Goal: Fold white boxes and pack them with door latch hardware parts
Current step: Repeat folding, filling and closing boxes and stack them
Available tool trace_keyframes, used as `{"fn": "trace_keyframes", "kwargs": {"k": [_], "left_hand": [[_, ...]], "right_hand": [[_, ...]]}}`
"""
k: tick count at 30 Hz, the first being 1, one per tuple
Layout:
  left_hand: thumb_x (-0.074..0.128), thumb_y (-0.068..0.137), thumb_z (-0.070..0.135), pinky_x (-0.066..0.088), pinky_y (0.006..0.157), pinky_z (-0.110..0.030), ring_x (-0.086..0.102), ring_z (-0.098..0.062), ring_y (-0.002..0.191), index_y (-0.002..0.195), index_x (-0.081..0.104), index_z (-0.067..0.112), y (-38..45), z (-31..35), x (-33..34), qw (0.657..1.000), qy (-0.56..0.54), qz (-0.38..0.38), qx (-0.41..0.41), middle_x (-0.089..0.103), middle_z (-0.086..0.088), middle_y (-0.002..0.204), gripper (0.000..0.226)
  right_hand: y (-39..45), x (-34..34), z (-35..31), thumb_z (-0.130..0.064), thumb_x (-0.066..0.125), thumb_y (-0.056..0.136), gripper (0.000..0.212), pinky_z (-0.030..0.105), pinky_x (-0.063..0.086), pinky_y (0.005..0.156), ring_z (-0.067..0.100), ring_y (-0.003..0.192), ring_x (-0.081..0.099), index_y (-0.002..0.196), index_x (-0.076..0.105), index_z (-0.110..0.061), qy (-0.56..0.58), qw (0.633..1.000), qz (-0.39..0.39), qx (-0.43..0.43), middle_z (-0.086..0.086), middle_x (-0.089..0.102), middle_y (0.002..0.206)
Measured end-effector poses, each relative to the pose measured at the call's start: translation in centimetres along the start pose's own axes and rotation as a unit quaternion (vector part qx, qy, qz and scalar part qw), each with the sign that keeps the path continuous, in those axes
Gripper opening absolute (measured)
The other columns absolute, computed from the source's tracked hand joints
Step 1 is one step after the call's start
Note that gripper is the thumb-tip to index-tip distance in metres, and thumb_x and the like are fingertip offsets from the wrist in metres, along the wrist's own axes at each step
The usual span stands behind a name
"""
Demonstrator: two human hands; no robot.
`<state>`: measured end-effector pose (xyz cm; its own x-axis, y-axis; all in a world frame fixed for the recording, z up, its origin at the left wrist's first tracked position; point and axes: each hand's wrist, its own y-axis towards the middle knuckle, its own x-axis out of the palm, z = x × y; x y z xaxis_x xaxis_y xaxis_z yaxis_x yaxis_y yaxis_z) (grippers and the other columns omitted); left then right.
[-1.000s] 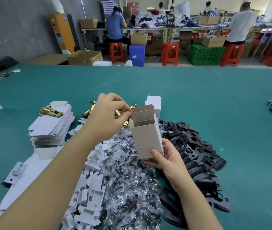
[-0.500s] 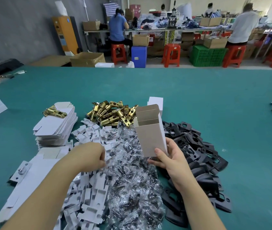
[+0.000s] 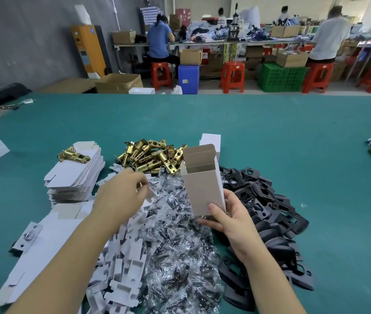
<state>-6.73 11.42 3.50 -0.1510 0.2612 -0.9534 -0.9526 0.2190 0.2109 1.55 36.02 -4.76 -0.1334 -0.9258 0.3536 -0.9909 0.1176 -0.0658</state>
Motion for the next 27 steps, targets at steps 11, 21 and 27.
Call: {"fn": "trace_keyframes", "kwargs": {"k": [11, 21, 27], "left_hand": [[0.071, 0.094, 0.012, 0.037, 0.061, -0.003, 0.055, 0.008, 0.066, 0.094, 0.076, 0.016, -0.1, 4.9, -4.9, 0.928, -0.268, 0.237, 0.105, 0.062, 0.023, 0.076, 0.007], [0.071, 0.093, 0.016, 0.050, 0.072, -0.038, 0.052, -0.010, 0.067, 0.094, 0.077, 0.018, 1.5, 8.2, -3.9, 0.948, -0.228, 0.160, 0.153, 0.066, 0.006, 0.079, 0.006], [0.070, 0.094, 0.022, 0.052, 0.072, -0.040, 0.055, -0.013, 0.068, 0.094, 0.078, 0.023, 1.5, 9.4, -3.4, 0.957, -0.209, 0.115, 0.168, 0.066, 0.015, 0.073, 0.008]], "right_hand": [[0.0, -0.3, 0.2, -0.005, 0.064, 0.099, 0.035, 0.037, 0.064, 0.082, 0.031, 0.109, 0.073, 0.130, 0.058, -0.021, -0.003, 1.000, -0.016, 0.000, 0.002, 0.074, 0.116], [-0.1, -0.3, 0.2, -0.003, 0.064, 0.098, 0.038, 0.041, 0.063, 0.084, 0.038, 0.108, 0.072, 0.133, 0.056, -0.017, 0.010, 0.999, -0.031, -0.008, 0.012, 0.071, 0.123], [-0.1, -0.2, 0.2, -0.003, 0.065, 0.099, 0.037, 0.046, 0.062, 0.089, 0.039, 0.111, 0.070, 0.132, 0.056, -0.015, 0.003, 0.999, -0.041, -0.011, 0.017, 0.067, 0.126]]}}
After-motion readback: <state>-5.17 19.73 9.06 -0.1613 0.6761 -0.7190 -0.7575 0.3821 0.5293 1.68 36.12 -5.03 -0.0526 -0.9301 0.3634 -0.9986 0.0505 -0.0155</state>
